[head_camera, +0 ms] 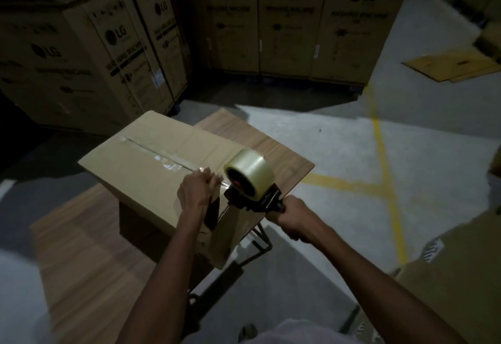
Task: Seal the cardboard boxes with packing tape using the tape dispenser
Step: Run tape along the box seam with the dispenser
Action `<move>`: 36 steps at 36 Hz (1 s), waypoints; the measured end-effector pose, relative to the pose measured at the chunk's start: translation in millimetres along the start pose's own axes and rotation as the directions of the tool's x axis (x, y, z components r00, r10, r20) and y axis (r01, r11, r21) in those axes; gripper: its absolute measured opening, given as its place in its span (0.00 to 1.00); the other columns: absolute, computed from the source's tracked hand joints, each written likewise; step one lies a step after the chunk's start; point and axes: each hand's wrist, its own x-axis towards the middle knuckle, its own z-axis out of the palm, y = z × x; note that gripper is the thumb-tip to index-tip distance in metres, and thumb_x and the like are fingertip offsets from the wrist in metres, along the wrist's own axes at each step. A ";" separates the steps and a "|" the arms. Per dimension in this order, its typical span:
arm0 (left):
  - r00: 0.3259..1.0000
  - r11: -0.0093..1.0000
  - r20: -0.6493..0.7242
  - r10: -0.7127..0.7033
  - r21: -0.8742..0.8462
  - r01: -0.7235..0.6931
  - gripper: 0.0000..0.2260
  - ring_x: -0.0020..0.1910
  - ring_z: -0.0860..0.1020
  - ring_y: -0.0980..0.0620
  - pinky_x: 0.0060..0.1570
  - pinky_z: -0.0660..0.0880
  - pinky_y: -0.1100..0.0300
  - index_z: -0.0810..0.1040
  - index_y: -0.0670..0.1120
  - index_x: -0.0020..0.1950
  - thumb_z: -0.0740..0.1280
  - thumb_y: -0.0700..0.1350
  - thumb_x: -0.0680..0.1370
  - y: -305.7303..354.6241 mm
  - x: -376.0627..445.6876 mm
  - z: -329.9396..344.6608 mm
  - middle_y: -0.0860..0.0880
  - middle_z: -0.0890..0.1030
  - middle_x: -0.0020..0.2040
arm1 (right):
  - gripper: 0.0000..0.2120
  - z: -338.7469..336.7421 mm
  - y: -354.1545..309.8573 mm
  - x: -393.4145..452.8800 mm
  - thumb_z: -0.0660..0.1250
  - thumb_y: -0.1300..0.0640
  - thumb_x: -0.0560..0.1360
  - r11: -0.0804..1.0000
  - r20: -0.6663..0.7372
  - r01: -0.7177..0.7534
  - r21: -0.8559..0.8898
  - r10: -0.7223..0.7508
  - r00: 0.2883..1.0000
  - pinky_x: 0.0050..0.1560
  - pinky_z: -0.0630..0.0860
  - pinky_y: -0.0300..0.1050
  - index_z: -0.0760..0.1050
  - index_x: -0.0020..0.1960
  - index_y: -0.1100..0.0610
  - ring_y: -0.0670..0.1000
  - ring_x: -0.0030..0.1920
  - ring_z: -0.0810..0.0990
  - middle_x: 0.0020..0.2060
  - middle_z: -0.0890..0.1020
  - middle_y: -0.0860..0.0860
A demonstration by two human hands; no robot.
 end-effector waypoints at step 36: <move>0.997 0.996 -0.057 -0.057 -0.079 0.053 0.18 0.61 0.80 0.40 0.51 0.74 0.52 0.84 0.46 0.63 0.68 0.57 0.80 19.3 -30.1 2.0 0.42 0.82 0.63 | 0.12 0.1 60.9 -35.9 0.68 0.49 0.70 0.983 -0.085 -0.003 -0.181 -0.013 0.996 0.28 0.72 0.46 0.72 0.35 0.57 0.54 0.25 0.75 0.29 0.77 0.53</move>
